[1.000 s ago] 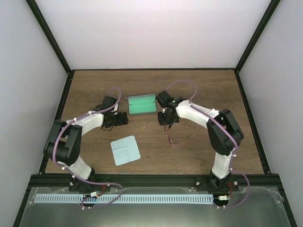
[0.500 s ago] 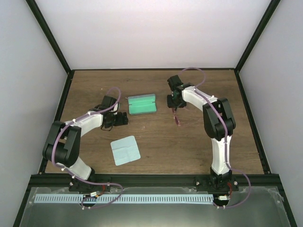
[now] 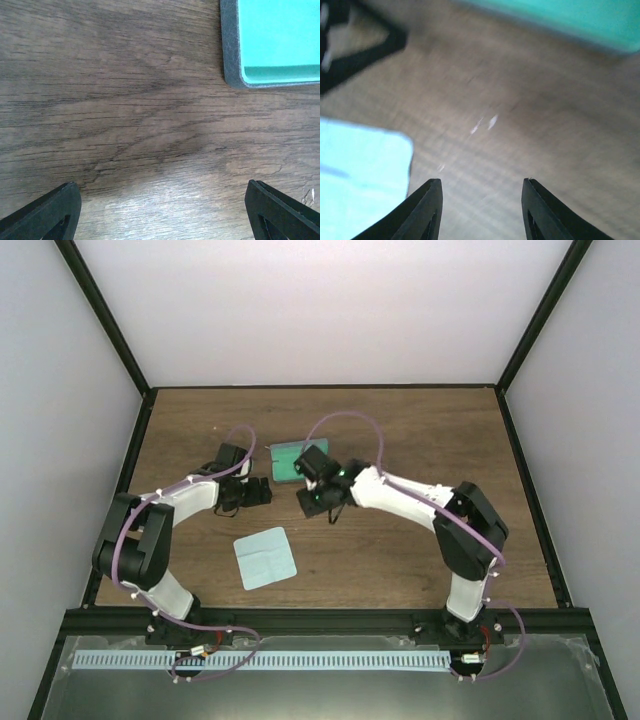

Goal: Organize the sunglasses
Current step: Fold the glasses cleaning cloth at the center of the board.

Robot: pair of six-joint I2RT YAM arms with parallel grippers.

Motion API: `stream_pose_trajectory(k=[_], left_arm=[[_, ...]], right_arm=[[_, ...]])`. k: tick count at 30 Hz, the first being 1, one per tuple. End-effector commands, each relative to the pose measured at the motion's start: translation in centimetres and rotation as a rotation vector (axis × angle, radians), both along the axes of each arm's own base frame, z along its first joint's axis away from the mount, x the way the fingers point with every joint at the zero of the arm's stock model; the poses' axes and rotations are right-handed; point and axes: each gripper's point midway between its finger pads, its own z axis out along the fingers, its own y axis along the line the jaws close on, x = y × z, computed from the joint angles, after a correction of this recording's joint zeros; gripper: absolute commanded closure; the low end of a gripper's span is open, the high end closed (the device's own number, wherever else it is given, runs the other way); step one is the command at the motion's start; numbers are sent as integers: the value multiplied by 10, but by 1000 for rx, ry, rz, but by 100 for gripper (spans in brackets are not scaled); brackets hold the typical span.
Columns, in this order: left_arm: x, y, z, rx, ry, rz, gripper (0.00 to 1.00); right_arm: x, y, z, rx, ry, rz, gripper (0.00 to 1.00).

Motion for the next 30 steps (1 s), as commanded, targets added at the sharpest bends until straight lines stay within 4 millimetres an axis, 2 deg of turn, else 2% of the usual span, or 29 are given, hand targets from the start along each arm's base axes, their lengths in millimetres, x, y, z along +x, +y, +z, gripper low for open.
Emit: stream_pose_trajectory(k=[1, 4, 7, 11, 15, 21, 25, 27, 30], left_arm=[[6, -2, 1, -22, -9, 8, 8], [5, -1, -1, -21, -5, 8, 10], [4, 2, 1, -7, -10, 7, 12], [-5, 15, 5, 38, -10, 39, 17], [-22, 31, 3, 70, 17, 83, 25], [-41, 44, 8, 112, 32, 104, 50], [-48, 45, 12, 107, 25, 98, 86], [-51, 42, 12, 91, 28, 88, 90], [-53, 40, 13, 77, 33, 80, 86]], right_arm=[[-46, 17, -13, 4, 49, 131, 58], [-66, 30, -16, 18, 61, 203, 64], [-73, 41, -18, 21, 62, 237, 64], [-61, 57, -21, 13, 57, 235, 64], [-49, 76, -29, -1, 57, 245, 64], [-44, 86, -46, -34, 72, 263, 64], [-48, 91, -52, -33, 80, 289, 64], [-51, 95, -58, -45, 86, 303, 64], [-55, 98, -64, -61, 90, 317, 64]])
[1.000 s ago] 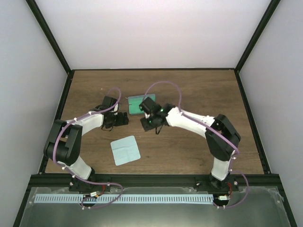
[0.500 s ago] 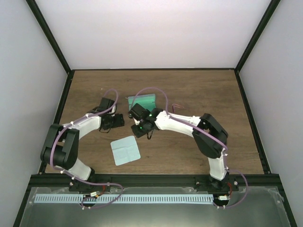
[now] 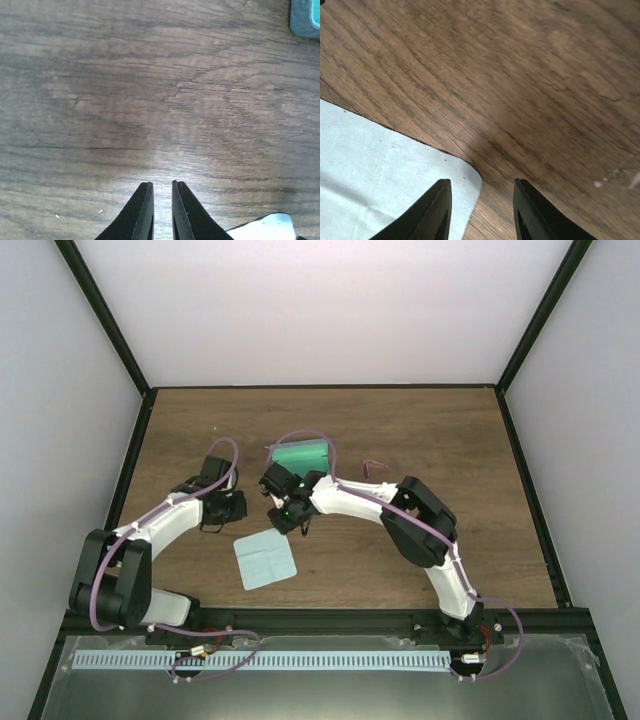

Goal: Organize the sunglasses
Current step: Fold the glasses cleaning cloth at the center of the board.

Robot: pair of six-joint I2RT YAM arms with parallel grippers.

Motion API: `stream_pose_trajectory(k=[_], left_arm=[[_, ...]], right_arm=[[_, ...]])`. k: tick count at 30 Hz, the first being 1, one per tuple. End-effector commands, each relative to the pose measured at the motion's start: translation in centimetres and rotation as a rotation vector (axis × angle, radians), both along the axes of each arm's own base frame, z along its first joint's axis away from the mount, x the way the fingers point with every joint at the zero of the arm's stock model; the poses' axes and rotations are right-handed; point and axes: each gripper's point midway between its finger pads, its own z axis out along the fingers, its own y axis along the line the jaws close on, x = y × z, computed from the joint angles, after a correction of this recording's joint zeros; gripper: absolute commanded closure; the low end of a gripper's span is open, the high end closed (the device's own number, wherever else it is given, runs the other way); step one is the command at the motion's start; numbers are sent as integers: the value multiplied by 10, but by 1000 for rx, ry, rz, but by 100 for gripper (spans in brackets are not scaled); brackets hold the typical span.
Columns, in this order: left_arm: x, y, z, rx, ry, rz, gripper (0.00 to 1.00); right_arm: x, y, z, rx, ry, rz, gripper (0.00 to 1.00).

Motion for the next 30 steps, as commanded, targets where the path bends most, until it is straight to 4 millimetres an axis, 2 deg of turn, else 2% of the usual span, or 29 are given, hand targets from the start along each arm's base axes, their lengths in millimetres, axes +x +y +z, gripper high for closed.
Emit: stream_pose_trajectory(k=[1, 4, 7, 19, 30], left_arm=[[-7, 0, 0, -11, 17, -8, 81], [-7, 1, -1, -5, 22, -1, 67], [-8, 2, -4, 3, 36, 7, 61], [-6, 1, 1, -4, 30, 10, 59], [-4, 0, -2, -4, 40, 5, 59]], right_arm=[[-6, 15, -1, -9, -8, 50, 64], [-9, 14, -6, -18, 1, 50, 64], [-11, 15, -8, -19, 6, 55, 64], [-9, 16, -26, -57, 13, 62, 70], [-10, 9, -24, -82, 10, 64, 96]])
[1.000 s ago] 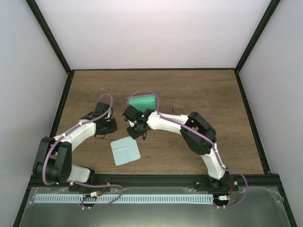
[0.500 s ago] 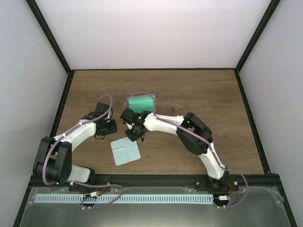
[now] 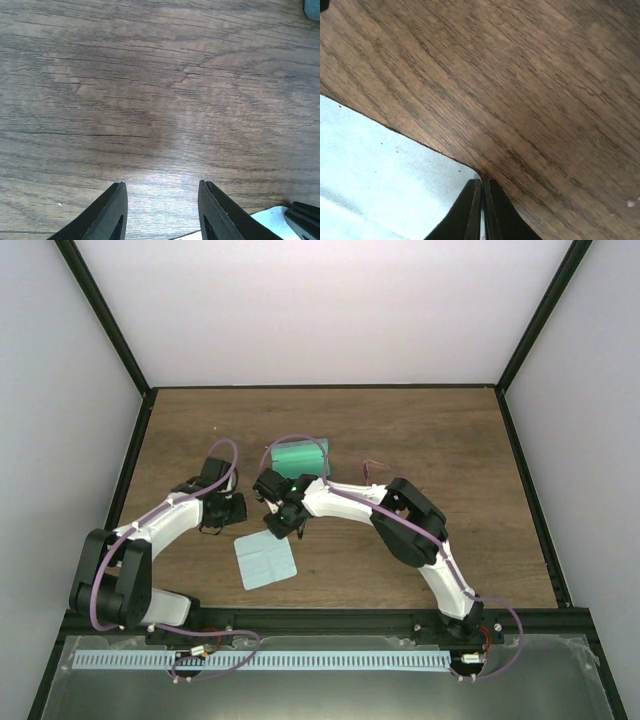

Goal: Organize the sunglasses
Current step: Fold the glasses cleaning cloth at the center of the board.

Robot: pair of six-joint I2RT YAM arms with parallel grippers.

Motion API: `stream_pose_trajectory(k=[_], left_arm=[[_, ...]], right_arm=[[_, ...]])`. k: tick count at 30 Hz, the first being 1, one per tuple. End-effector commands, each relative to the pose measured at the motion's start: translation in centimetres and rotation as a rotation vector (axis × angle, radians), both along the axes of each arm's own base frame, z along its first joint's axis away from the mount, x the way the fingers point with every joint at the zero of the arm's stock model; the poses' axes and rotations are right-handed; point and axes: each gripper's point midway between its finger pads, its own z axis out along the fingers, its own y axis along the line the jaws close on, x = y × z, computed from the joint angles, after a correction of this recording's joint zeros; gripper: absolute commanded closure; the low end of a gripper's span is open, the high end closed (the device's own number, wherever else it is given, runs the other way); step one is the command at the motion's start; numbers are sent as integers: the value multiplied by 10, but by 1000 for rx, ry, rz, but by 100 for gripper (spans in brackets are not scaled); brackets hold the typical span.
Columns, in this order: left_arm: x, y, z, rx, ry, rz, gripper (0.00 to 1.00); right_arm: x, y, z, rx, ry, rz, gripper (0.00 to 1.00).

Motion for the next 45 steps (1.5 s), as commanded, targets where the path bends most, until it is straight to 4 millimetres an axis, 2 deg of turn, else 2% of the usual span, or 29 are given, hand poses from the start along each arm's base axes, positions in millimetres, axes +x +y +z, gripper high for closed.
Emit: stream_pose_trajectory(k=[1, 5, 10, 12, 17, 22, 26, 29, 36, 40, 43, 45], left_arm=[[8, -4, 3, -12, 6, -3, 59], [17, -13, 8, -34, 26, -33, 59], [39, -31, 28, -108, 6, -56, 58], [44, -24, 34, -76, -22, -29, 58], [39, -34, 39, -160, -26, -8, 46], [35, -26, 49, -146, -71, 27, 20], [32, -31, 35, -182, -53, 34, 16], [32, -37, 31, -184, -39, 23, 15], [25, -39, 18, -179, -8, 31, 18], [24, -51, 7, -186, 7, 16, 29], [21, -48, -9, -132, 38, 29, 39], [22, -45, -12, -116, 36, 43, 45]], right_arm=[[-4, -2, -6, -36, 7, 17, 98], [-3, 1, -2, -26, 2, 27, 99], [-1, 8, 6, 5, 24, 41, 99], [7, 4, 5, -20, -13, 31, 99], [16, -2, 9, -10, -21, 6, 99], [29, -24, 5, -28, -44, -71, 99], [40, -44, 5, -35, -42, -132, 99], [48, -51, 6, -50, -66, -147, 99], [59, -48, 15, -28, -76, -151, 99], [62, -44, 18, -17, -74, -143, 99], [66, -44, 19, -25, -84, -149, 99], [66, -43, 20, -21, -78, -156, 99]])
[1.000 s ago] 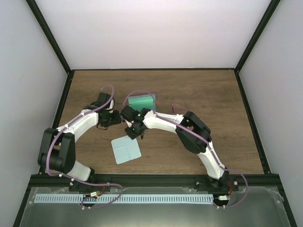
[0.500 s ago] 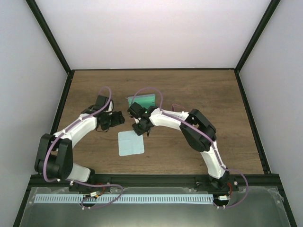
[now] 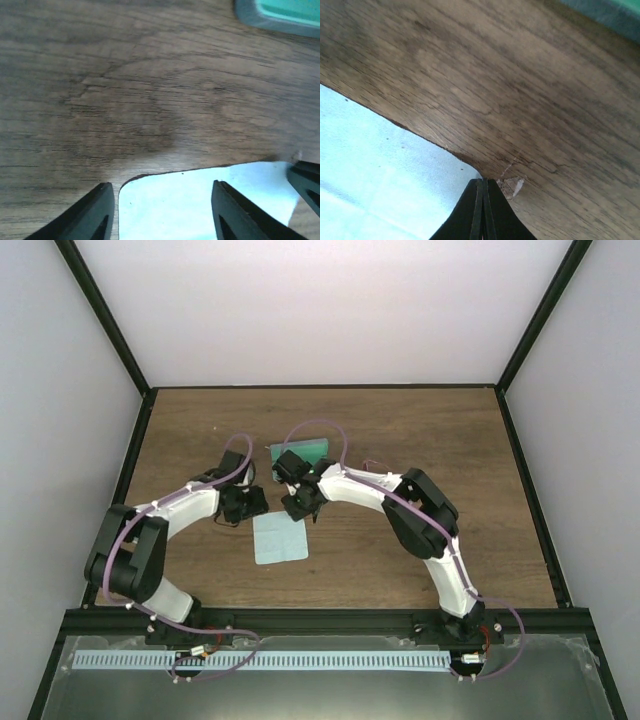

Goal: Organize the sunglasses
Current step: Fold the glasses cleaning cloth at the center of the board.

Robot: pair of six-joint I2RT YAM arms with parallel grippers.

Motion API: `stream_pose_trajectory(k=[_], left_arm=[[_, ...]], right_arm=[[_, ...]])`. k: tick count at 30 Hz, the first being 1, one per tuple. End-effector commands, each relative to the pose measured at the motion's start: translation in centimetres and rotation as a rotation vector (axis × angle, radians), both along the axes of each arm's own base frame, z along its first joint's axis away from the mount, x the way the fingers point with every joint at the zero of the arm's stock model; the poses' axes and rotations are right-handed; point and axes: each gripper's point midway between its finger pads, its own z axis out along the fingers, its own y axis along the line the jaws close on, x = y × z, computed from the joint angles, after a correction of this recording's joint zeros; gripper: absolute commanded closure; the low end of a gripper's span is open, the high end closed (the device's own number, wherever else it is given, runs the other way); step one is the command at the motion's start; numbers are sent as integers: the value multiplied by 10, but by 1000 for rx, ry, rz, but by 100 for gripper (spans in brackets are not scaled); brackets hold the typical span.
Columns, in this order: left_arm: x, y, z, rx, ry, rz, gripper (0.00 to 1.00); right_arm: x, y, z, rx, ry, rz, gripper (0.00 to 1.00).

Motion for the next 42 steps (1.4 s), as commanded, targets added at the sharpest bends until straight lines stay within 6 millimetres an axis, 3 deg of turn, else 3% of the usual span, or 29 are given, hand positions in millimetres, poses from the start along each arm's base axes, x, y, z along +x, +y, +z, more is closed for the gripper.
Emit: stream_pose_trajectory(k=[1, 4, 14, 17, 19, 22, 24, 26, 31, 37, 42], left_arm=[[3, 6, -12, 51, -2, 33, 47], [8, 10, -15, 82, -7, 28, 54], [6, 9, -29, 98, 35, 2, 63], [2, 8, -35, 99, 55, -13, 77], [-1, 10, -35, 104, 65, -13, 80], [-7, 15, -29, 121, 57, -3, 73], [-9, 19, -22, 132, 44, -2, 54], [-13, 22, -22, 145, 47, -3, 46], [-24, 25, -24, 143, 63, -9, 48], [-28, 21, -21, 116, 64, -21, 63], [-32, 20, -29, 106, 80, -20, 64]], right_arm=[[14, 10, 17, 28, -38, -13, 99], [14, 15, 17, 47, -23, -20, 99], [16, 16, 15, 44, -21, -18, 99], [16, 16, 14, 44, -17, -17, 99], [15, 16, 15, 45, -16, -17, 99], [15, 15, 15, 45, -15, -16, 99], [14, 16, 16, 48, -15, -17, 99], [14, 16, 16, 51, -15, -18, 99], [14, 16, 17, 55, -13, -17, 99], [14, 16, 17, 51, -18, -10, 99], [13, 16, 18, 54, -14, -7, 99]])
